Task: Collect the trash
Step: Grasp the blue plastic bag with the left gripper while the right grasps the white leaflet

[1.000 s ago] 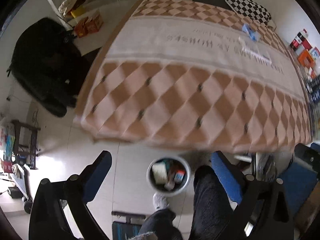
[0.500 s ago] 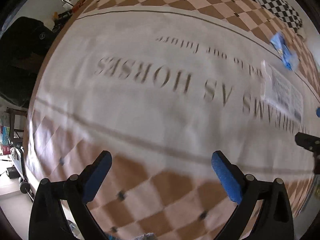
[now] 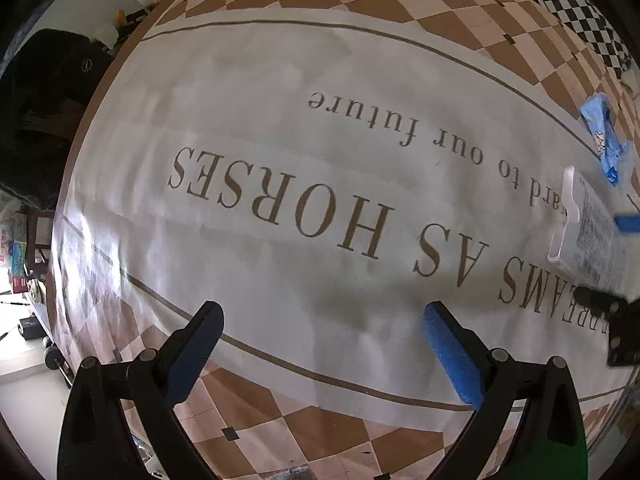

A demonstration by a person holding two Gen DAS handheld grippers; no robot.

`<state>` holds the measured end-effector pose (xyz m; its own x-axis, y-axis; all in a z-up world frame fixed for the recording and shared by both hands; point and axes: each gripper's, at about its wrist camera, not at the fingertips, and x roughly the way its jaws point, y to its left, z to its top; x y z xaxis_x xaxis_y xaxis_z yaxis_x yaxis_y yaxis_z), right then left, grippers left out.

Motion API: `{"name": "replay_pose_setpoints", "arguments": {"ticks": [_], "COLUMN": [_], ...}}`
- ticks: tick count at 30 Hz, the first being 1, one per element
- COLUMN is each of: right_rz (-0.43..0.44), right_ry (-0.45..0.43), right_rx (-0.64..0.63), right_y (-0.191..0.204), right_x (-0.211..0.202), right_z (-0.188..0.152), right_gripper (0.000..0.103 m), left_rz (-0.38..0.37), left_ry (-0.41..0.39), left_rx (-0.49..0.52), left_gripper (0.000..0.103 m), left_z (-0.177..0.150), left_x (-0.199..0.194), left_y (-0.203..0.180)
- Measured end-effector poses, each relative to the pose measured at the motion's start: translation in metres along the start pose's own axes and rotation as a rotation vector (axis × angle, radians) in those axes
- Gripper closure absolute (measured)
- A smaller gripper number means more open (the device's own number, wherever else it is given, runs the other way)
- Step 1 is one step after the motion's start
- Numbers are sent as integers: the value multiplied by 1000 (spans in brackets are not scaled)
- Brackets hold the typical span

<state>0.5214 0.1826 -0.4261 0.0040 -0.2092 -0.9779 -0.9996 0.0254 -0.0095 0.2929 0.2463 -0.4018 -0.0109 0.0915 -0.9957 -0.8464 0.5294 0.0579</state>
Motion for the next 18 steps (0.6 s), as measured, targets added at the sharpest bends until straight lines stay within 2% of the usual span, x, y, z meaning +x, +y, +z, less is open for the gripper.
{"name": "replay_pose_setpoints", "arguments": {"ticks": [2,6,8,13,18], "right_rz": [44,242,306,259,188], "right_ry": [-19,-69,-109,-202,-223], "right_rx": [126,512,686,1113,1301], "right_y": [-7,-46,-71,-153,-221], "right_x": [0,-5,-8,-12,-5], "right_z": [-17,-69,-96,-167,-187], "right_gripper": [12,13,13,13,13], "left_rz": [9,23,19,-69,-215], "left_ry": [-4,-13,-24,-44,-52], "left_rx": [24,83,117,169,163], "left_gripper": [1,1,1,1,2], "left_z": [3,10,16,45,93], "left_x": [1,-1,-6,-23,-32], "left_y": [-9,-23,-36,-83,-140]}}
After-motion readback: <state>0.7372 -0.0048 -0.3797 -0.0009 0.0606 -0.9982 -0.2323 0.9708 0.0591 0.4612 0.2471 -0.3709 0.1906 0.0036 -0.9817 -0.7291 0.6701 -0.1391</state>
